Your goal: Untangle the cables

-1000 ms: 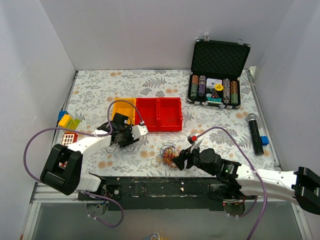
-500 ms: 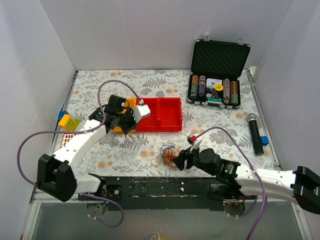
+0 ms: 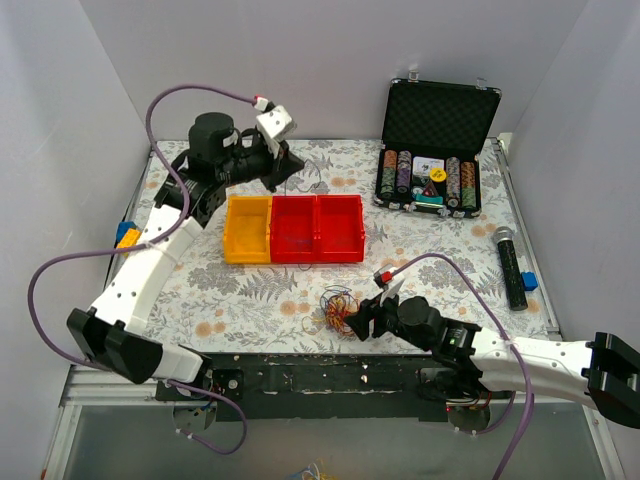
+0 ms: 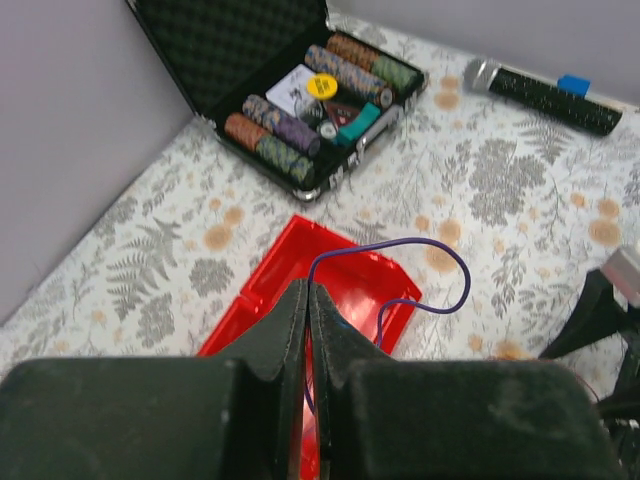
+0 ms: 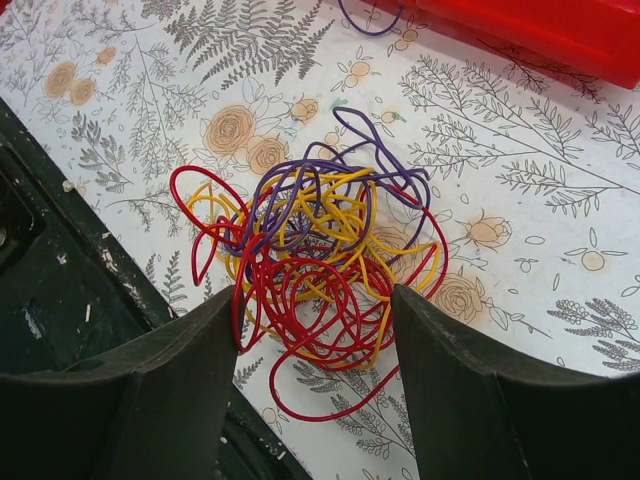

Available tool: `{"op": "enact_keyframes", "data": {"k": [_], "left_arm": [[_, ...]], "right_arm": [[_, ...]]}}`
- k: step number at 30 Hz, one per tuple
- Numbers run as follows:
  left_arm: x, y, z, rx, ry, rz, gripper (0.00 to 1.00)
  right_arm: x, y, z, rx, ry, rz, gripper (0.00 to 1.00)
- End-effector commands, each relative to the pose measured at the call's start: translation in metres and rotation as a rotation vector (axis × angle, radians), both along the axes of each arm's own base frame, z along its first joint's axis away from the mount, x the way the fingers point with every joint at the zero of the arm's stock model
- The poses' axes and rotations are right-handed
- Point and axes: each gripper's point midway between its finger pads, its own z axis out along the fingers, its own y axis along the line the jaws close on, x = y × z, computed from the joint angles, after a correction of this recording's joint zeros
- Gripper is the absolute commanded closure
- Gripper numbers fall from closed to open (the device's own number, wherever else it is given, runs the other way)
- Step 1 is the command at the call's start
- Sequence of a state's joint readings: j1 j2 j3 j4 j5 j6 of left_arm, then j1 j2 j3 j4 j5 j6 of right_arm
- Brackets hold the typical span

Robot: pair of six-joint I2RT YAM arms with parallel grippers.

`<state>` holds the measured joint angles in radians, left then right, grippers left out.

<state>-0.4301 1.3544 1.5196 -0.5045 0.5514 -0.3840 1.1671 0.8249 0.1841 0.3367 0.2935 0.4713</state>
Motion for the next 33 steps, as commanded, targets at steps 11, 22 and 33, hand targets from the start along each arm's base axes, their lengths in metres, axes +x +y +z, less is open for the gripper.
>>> {"op": "enact_keyframes", "data": {"k": [11, 22, 33], "left_arm": [[0.043, -0.012, 0.134, -0.229, -0.382, 0.108, 1.00], [0.025, 0.008, 0.262, -0.435, -0.661, 0.163, 1.00], [0.026, 0.015, 0.272, -0.464, -0.697, 0.205, 1.00]], "right_arm": [[0.007, 0.004, 0.024, 0.045, -0.030, -0.028, 0.32], [0.007, 0.004, 0.019, 0.045, -0.021, -0.035, 0.32], [0.005, 0.002, 0.014, 0.050, -0.004, -0.035, 0.32]]}}
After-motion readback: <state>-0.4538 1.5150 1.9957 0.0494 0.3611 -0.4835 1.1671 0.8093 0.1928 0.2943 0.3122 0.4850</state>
